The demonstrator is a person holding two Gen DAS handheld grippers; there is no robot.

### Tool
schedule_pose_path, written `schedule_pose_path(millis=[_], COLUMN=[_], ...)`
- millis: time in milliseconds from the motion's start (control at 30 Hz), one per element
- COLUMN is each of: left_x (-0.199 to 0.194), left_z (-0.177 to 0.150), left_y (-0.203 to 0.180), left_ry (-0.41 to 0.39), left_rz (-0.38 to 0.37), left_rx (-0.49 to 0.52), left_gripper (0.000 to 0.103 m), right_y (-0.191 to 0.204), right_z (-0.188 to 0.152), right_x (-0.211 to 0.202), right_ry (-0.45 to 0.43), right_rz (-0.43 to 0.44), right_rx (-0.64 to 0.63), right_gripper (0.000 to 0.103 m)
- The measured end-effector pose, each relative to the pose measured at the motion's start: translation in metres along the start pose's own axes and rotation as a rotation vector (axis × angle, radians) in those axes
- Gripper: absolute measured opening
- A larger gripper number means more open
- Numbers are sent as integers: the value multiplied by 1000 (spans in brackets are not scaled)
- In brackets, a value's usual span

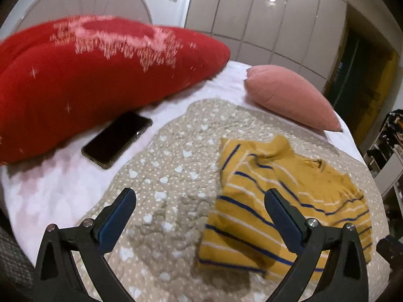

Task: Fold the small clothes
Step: 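Raise both grippers away from the folded yellow sweater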

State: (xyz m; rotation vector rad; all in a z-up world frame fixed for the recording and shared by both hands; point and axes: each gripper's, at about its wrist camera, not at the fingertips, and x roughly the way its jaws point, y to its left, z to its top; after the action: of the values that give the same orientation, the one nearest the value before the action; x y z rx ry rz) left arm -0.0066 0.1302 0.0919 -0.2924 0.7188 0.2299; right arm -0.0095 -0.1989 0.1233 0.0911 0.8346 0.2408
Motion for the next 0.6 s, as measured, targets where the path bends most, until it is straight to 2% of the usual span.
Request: schedule_pose_path(millis=[67, 133, 200, 267, 367, 433, 600], left_x=[13, 22, 27, 29, 34, 36, 39], left_z=[-1, -1, 0, -2, -4, -4, -3], left_y=[8, 16, 26, 34, 48, 55, 61], left_ry=[30, 63, 82, 80, 96, 102, 118], left_rz=[7, -13, -23, -13, -31, -45, -65], left_rx=[-9, -20, -24, -33, -74, -95, -113], left_gripper=[101, 101, 101, 101, 101, 101, 101], right_y=[19, 43, 69, 94, 120, 135, 167], right_z=[10, 24, 42, 59, 77, 85, 103], right_x=[18, 42, 72, 103, 148, 179, 238], right_ry=[36, 80, 133, 165, 219, 254, 305], right_rz=[30, 62, 113, 140, 131, 84, 2], right_rx=[-21, -39, -39, -49, -63, -85, -173], right_gripper=[71, 46, 38, 37, 36, 28, 27])
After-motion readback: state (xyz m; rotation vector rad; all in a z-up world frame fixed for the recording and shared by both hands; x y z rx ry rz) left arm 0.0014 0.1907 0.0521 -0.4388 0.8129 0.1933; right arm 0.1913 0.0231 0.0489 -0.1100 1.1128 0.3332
